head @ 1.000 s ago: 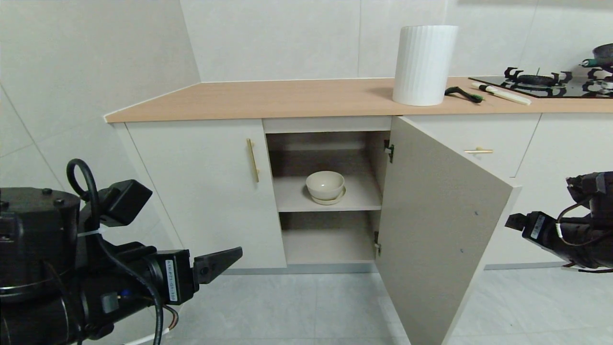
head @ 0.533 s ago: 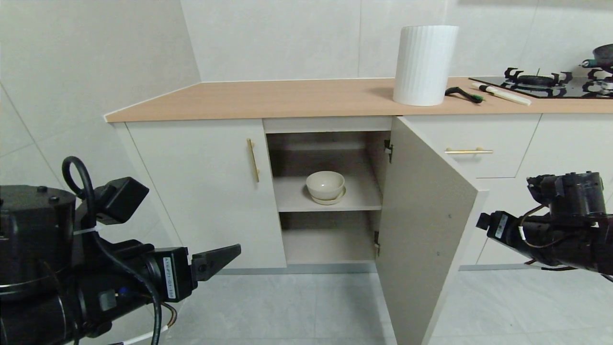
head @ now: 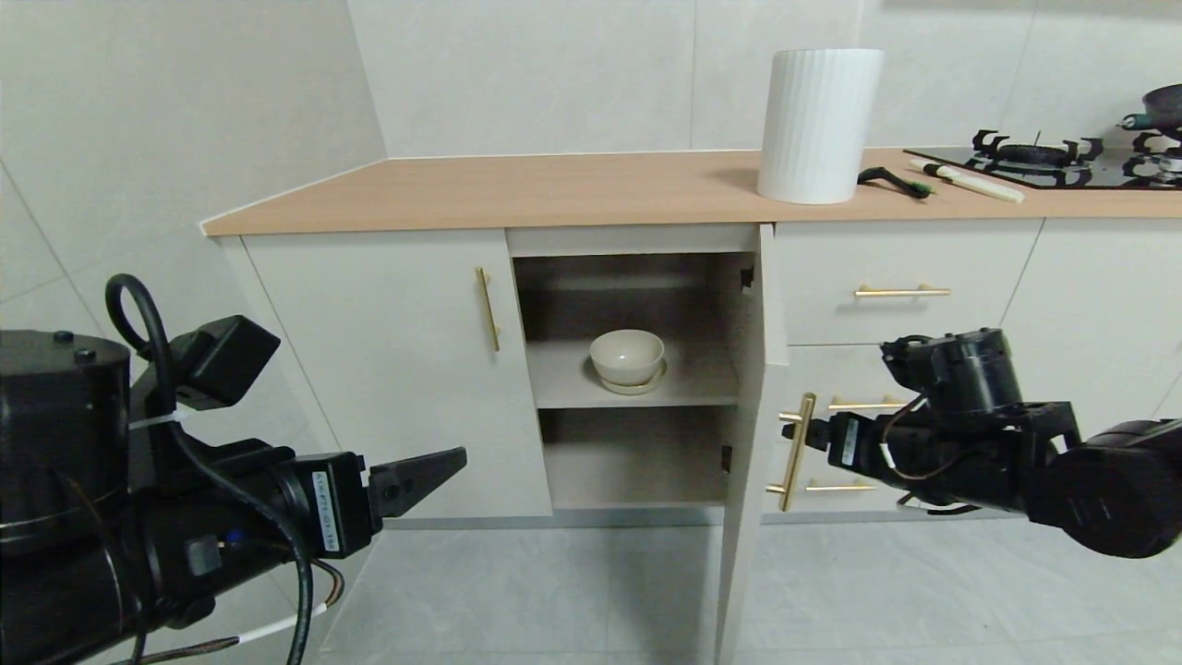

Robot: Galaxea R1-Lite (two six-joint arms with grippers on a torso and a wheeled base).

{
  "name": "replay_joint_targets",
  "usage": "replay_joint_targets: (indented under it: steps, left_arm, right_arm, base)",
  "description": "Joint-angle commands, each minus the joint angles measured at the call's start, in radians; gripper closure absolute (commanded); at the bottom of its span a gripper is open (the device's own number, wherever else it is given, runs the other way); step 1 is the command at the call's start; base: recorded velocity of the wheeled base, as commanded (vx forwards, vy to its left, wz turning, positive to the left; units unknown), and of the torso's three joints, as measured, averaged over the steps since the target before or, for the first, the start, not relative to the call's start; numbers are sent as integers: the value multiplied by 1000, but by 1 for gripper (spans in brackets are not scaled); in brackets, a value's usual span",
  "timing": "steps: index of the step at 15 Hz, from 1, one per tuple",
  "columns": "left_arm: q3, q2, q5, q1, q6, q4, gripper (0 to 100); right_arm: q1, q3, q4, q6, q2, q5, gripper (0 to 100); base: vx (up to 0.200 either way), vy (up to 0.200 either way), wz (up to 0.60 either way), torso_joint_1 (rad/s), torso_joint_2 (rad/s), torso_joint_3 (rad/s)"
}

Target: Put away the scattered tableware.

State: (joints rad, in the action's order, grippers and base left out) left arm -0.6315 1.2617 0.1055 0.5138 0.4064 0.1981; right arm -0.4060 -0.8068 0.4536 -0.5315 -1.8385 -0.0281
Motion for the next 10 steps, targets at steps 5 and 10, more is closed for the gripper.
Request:
replay_joint_targets:
  steps: [5, 10]
  left_arm:
    - [-1, 4, 17, -1, -1, 0, 0]
    - [1, -1, 19, 0, 0, 1, 0]
  right_arm:
    - [-88, -196, -1, 7, -202, 7, 0]
    - [-85, -239, 5, 5, -228, 8, 0]
  base:
    - [0, 0, 0, 0, 0, 0]
    - [0, 0, 0, 0, 0, 0]
